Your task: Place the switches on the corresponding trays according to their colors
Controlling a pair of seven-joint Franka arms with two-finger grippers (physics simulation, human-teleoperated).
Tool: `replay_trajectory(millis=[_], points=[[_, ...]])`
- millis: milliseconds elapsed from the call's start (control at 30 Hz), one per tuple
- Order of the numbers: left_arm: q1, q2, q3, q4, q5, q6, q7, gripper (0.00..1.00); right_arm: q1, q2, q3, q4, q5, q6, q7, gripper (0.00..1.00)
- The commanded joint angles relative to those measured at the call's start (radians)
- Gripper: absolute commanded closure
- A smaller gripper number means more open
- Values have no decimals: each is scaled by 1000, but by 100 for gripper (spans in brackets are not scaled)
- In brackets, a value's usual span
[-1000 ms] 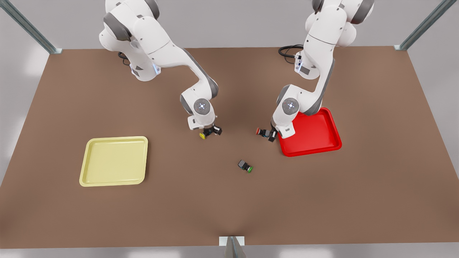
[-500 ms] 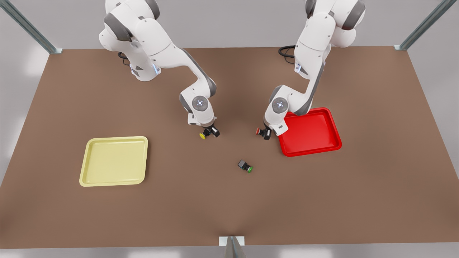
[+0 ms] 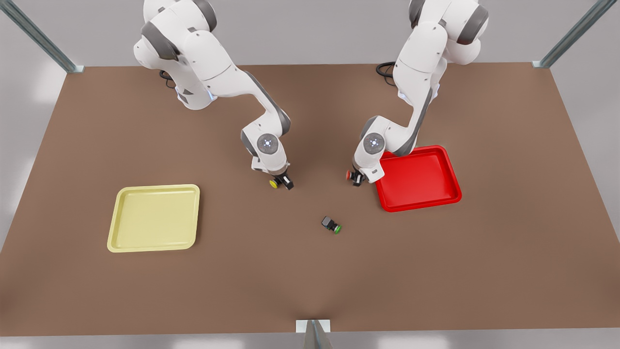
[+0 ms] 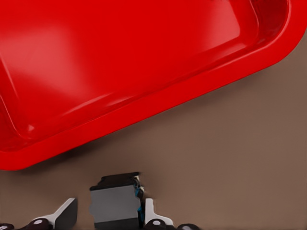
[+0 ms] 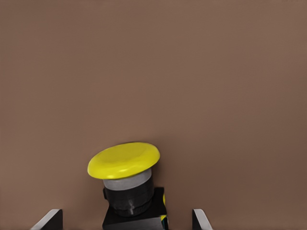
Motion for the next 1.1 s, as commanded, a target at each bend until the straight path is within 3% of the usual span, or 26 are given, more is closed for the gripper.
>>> replay_trajectory(millis=[0,67,133,167,333,467,700,767,800,933,967,1000,1067], points=[[0,-1,0,0,-10,8,22,45,0,-1,0,0,0,4,13,0],[0,-2,0,0,-12,8,22,47,0,-5,0,-1,1,0,-9,5],[0,-7,0,0,-13,8,22,55,-6,-3,0,-1,1,-3,-27,22],[0,-7,0,0,-13,8,22,56,-6,-3,0,-1,1,-3,-29,25],[9,-39,2,2,-13,-7,30,56,-8,-9,0,-3,1,-6,-27,31],[73,-189,92,39,-12,-297,191,54,-8,-8,0,-4,1,-7,-29,49],[106,-188,282,32,-3,-394,535,53,-34,-23,2,2,1,-87,-70,50],[106,-186,299,13,-1,-396,578,44,-57,-50,2,7,1,-141,-128,50],[106,-182,298,13,-1,-397,578,0,-103,-87,2,13,1,-207,-214,50],[106,-192,310,16,-3,-406,610,0,-324,-169,0,42,4,-415,-627,50],[106,-254,356,84,-3,-587,767,0,-391,-182,-8,65,4,-507,-768,50],[127,-257,354,271,32,-852,918,0,-452,-192,-9,65,4,-552,-887,50],[201,-255,353,598,62,-1244,1520,0,-503,-199,-101,66,4,-609,-1153,50]])
